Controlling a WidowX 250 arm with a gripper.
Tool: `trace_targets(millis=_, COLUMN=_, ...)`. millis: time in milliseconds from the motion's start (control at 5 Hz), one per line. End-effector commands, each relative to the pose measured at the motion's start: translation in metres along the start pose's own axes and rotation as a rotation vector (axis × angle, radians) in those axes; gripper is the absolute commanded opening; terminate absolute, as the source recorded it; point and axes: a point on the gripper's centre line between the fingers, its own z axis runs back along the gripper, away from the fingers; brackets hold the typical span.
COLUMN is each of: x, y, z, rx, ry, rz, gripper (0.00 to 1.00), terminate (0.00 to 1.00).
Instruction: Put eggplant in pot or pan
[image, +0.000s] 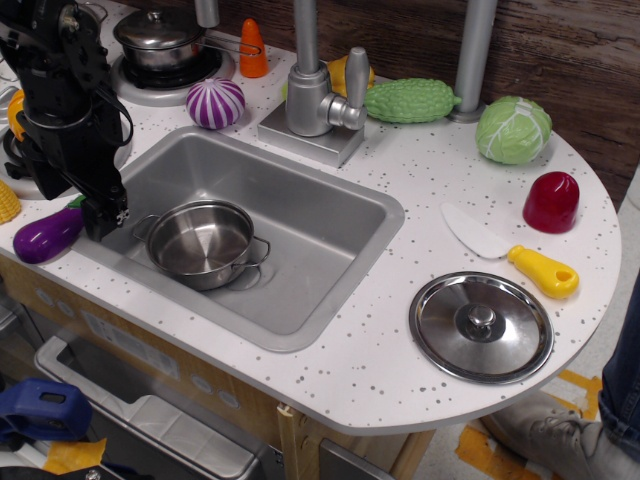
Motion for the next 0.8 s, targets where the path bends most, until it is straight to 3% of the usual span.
trace_targets(millis=0, x=0.0, y=0.0, z=0.0, rx=0.0, ry=0.0, rz=0.0, gripper=1.0, terminate=0.0)
trace_targets(millis=200, x=-0.005, y=0.017, z=0.009, rx=-0.01, ry=0.018, rz=-0.024, gripper=1.0, terminate=0.0)
trace_targets(millis=600, x=-0.011, y=0.033, z=0.002, rx=-0.018, ry=-0.007, rz=-0.042, gripper=1.0, terminate=0.0)
